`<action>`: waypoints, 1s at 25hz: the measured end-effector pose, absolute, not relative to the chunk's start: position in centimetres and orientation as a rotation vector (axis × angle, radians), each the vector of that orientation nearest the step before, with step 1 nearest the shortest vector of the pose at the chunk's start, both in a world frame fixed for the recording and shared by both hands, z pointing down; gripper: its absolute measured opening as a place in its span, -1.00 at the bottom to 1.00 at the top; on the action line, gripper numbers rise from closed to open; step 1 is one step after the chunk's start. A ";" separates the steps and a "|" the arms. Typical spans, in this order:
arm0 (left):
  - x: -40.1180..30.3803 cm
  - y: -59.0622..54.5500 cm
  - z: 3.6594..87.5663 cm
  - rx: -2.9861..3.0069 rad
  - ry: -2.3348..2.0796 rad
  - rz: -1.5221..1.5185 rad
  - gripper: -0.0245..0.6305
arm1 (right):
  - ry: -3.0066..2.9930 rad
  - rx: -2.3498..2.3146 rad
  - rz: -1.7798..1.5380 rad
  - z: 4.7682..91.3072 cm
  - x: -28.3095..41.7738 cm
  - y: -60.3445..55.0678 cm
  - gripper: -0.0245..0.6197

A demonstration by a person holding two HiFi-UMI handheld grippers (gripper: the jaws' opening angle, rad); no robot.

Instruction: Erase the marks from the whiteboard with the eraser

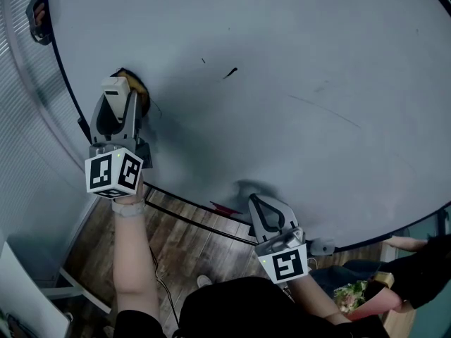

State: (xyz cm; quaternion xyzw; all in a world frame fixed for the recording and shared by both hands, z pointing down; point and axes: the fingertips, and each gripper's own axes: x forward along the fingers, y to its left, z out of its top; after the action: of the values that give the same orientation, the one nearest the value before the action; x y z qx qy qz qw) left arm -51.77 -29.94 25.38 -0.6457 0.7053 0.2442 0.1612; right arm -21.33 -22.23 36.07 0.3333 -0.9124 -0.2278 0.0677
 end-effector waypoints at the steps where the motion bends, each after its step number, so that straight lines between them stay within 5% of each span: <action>1: -51.7 -29.9 25.3 -1.848 2.017 0.702 -0.12 | -2.751 1.007 -0.681 36.1 -21.3 -22.1 -0.84; 25: -40.7 -28.9 18.5 -1.891 1.863 0.762 -0.14 | -2.757 1.112 -0.685 34.6 -13.3 -20.5 -0.84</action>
State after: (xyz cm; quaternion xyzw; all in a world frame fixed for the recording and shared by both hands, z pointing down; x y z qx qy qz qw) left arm -40.74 -28.89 18.50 -0.6725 0.6624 0.2710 0.1887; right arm -13.32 -20.51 34.60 0.3641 -0.9027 -0.2244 0.0456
